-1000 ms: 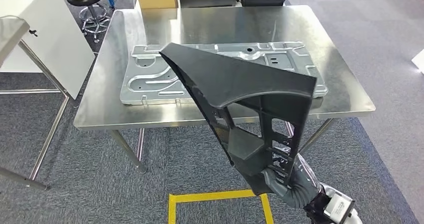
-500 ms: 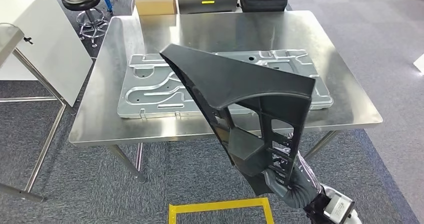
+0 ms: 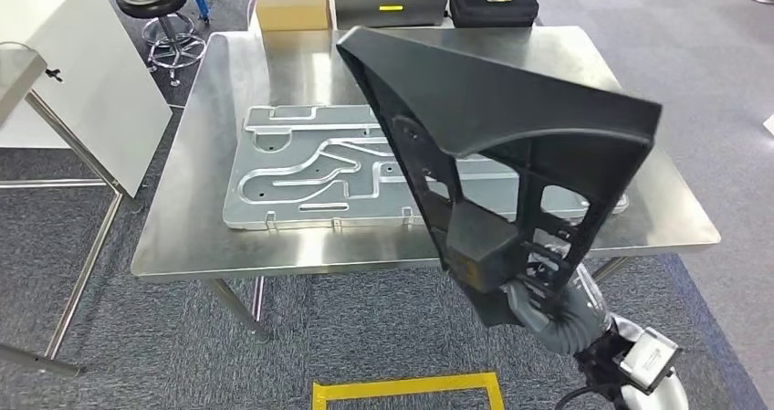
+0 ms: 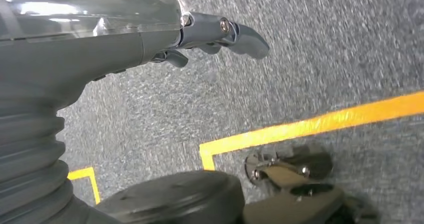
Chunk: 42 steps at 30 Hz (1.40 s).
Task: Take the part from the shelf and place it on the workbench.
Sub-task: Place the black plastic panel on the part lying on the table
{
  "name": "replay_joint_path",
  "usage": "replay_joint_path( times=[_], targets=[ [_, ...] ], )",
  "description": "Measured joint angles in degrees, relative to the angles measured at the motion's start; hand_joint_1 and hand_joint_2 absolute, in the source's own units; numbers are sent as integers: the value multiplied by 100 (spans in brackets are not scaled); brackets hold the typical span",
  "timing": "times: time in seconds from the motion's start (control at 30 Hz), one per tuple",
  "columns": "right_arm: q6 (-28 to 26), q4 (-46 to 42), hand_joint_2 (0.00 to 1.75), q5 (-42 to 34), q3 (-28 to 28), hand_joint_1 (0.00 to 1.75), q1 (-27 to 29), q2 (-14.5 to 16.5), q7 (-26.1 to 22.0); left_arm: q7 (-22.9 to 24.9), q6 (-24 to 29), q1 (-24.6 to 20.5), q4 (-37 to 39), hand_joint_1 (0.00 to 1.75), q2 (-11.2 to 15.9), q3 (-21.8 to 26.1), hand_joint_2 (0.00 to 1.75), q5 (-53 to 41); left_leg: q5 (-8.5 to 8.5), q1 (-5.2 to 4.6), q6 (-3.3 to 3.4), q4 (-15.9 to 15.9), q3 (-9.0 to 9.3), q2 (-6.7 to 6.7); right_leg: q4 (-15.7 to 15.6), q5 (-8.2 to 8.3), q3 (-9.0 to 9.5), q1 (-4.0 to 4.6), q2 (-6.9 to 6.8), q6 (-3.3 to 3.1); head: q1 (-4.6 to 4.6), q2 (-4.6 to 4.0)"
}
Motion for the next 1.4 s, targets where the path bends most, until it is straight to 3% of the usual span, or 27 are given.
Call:
replay_joint_path(
  times=[0.07,0.13,0.23,0.27,0.3,0.37,0.43,0.47,0.6,0.67,0.73,0.77,0.8,0.83,0.9,0.93,0.97,1.03,1.13,1.23,1.27,1.3,1.33,1.4],
  targets=[
    [69,79,175,-33,-206,175,-312,-156,128,-47,9,-9,0,0,-2,0,175,18,-29,-12,-49,0,14,16,-102,-3,40,-37,12,-16,1,0],
    [179,248,175,-96,-411,175,-726,-369,274,-84,59,-31,0,0,-4,2,175,71,-194,-12,-104,286,-97,20,-192,5,113,-92,9,-39,1,0],
    [339,582,175,-205,-672,175,-1285,-677,434,-117,123,-50,0,0,-4,16,175,164,-614,65,-192,1386,-718,21,-209,-20,156,-111,-12,-49,0,0],
    [371,713,175,-222,-724,175,-1448,-795,497,-140,144,-51,0,0,-3,30,175,210,-625,86,-218,1611,-880,23,-202,-34,163,-117,-18,-39,0,0],
    [387,856,175,-229,-752,175,-1646,-934,568,-167,167,-53,0,0,-1,48,175,259,-518,101,-238,1624,-943,24,-188,-50,170,-128,-21,-23,0,0],
    [393,1243,175,-243,-759,175,-2153,-1330,710,-207,208,-49,0,0,1,79,175,319,-48,126,-255,1044,-772,30,-139,-92,184,-158,-18,29,0,0],
    [383,1693,175,-209,-747,175,-2725,-1751,777,-221,237,-40,0,0,1,87,175,322,254,129,-229,392,-541,32,-68,-137,166,-159,-12,101,0,0],
    [341,1901,175,-99,-723,175,-2989,-1928,787,-231,253,-35,0,0,1,88,175,319,298,122,-199,234,-493,28,-46,-146,149,-153,-13,136,1,0],
    [-192,2610,175,1194,-372,175,-3918,-2423,803,-359,336,-12,0,0,-1,87,175,297,343,112,-29,143,-498,5,4,-178,97,-178,-29,267,1,0],
    [-503,3000,175,1870,-90,175,-4347,-2576,813,-423,297,-10,0,0,-5,89,175,316,369,127,25,111,-493,6,463,-437,-122,-188,-27,305,1,0],
    [-705,3334,175,2244,166,175,-4654,-2649,809,-452,221,5,0,0,-10,95,175,349,365,121,46,108,-494,6,1232,-753,-506,-184,-21,332,1,0],
    [-747,3462,175,2329,269,175,-4748,-2663,804,-461,197,14,0,0,-12,101,175,361,359,118,52,109,-490,6,1493,-802,-652,-185,-20,339,1,0],
    [-767,3573,175,2389,357,175,-4826,-2673,800,-466,178,21,0,0,-13,106,175,371,351,116,55,111,-482,2,1543,-736,-703,-186,-20,337,1,0],
    [-793,3670,175,2468,434,175,-4896,-2683,795,-469,153,25,0,0,-14,111,175,381,342,116,52,112,-468,-6,1363,-566,-642,-186,-21,327,1,0],
    [-971,3830,175,2811,582,175,-5044,-2719,802,-499,58,28,0,0,-14,131,175,426,315,110,30,113,-437,-31,595,-140,-303,-181,-18,291,2,0],
    [-1136,3920,175,3104,681,175,-5140,-2736,816,-536,-5,28,0,0,-14,150,175,460,302,99,12,117,-433,-43,252,-21,-152,-165,-15,272,2,0],
    [-1338,4033,175,3467,805,175,-5243,-2747,836,-594,-69,30,0,0,-14,172,175,497,296,90,-14,117,-437,-50,42,26,-62,-147,-12,252,2,0],
    [-1725,4321,175,4197,1083,175,-5411,-2750,876,-737,-177,37,0,0,-16,211,175,548,290,83,-68,105,-445,-52,-71,-7,-27,-109,-7,208,1,0],
    [-2157,4806,175,4959,1431,175,-5470,-2738,903,-904,-277,35,0,0,-17,241,175,564,151,77,-160,279,-509,-37,-130,-8,30,-149,-29,109,0,0],
    [-2503,5267,175,5263,1687,175,-5421,-2698,896,-940,-327,33,0,0,-16,251,175,550,-299,85,-201,1304,-1028,-14,-153,-27,70,-154,-54,43,0,0],
    [-2588,5402,175,5293,1740,175,-5355,-2682,893,-939,-337,34,0,0,-16,252,175,541,-373,87,-202,1605,-1205,-9,-152,-36,78,-147,-56,36,0,0],
    [-2657,5523,175,5306,1778,175,-5263,-2667,892,-938,-344,32,0,0,-16,251,175,529,-343,87,-198,1725,-1298,-6,-150,-46,88,-140,-58,33,0,0],
    [-2713,5625,175,5310,1806,175,-5154,-2655,892,-933,-348,30,0,0,-16,251,175,519,-203,86,-187,1619,-1281,-4,-147,-59,103,-133,-60,35,0,0],
    [-2790,5769,175,5312,1839,175,-4934,-2631,894,-925,-351,27,0,0,-15,250,175,505,232,77,-135,898,-989,-2,-133,-98,139,-126,-62,52,1,0]
  ],
)
